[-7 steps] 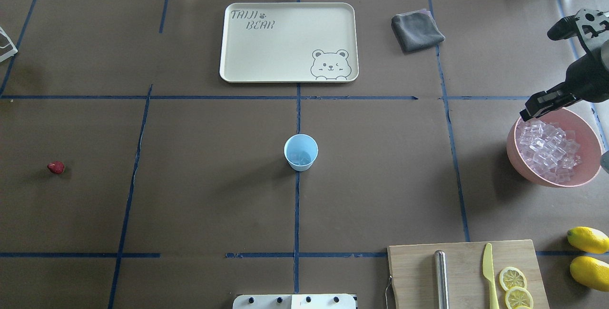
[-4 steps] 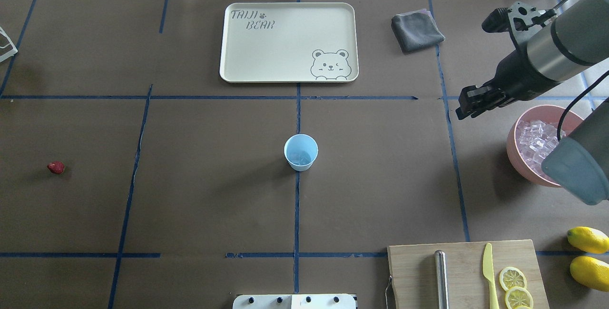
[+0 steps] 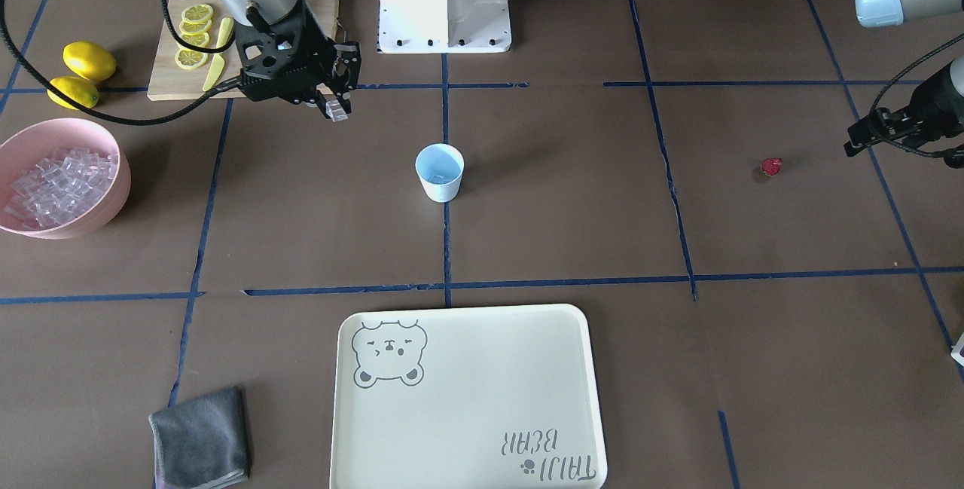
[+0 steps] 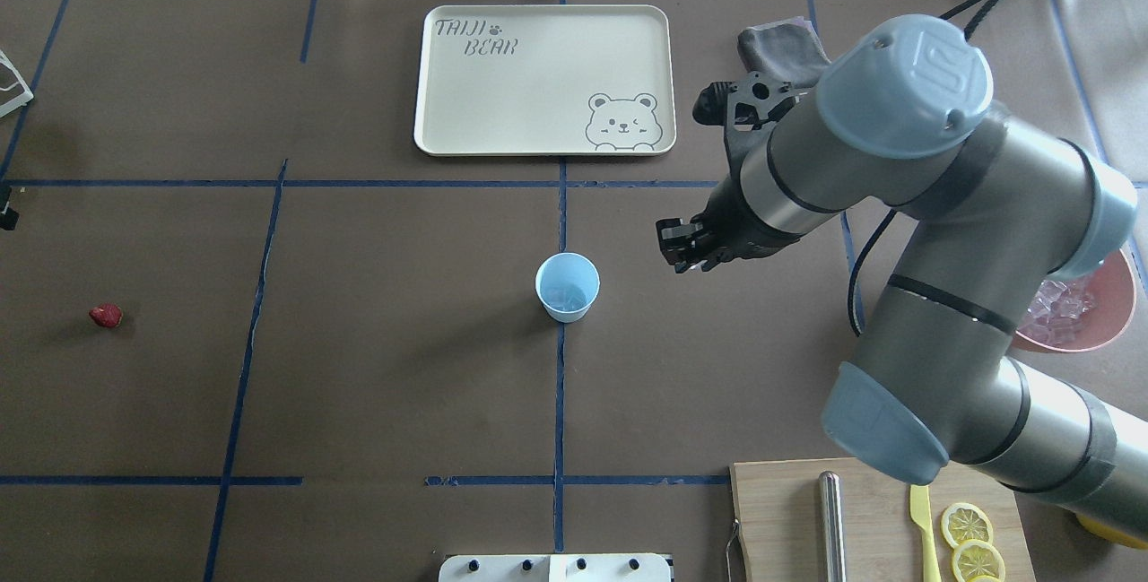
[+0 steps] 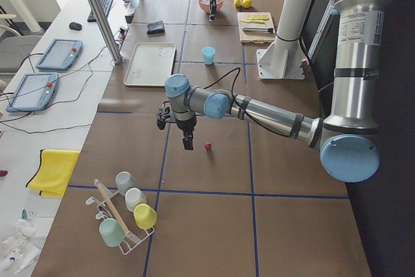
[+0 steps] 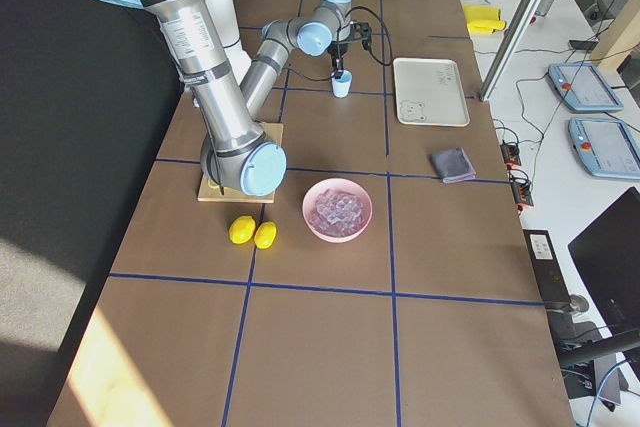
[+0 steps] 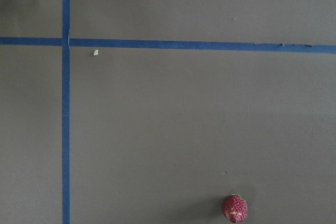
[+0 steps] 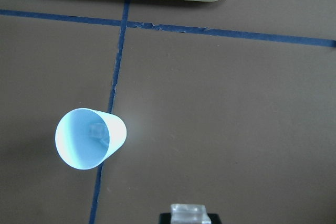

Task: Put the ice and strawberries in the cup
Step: 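Carry the ice cube over the light-blue cup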

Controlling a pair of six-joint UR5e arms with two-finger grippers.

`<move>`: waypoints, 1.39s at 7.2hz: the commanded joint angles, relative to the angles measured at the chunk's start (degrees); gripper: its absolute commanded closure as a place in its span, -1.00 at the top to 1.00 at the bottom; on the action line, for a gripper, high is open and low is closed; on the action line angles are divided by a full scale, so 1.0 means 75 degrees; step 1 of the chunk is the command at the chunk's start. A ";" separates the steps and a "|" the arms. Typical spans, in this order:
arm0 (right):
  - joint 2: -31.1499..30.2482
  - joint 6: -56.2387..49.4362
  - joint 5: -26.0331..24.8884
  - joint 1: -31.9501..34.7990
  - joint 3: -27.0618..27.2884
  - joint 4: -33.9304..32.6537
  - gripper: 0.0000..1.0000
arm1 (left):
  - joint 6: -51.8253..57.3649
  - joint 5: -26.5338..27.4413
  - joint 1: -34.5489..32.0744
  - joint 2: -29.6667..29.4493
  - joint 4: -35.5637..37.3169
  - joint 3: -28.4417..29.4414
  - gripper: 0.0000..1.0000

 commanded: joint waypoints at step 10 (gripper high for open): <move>0.1959 0.0522 -0.1078 -0.0907 -0.2798 0.0513 -0.89 | -0.0507 0.0025 0.0318 0.0008 -0.0337 0.0032 1.00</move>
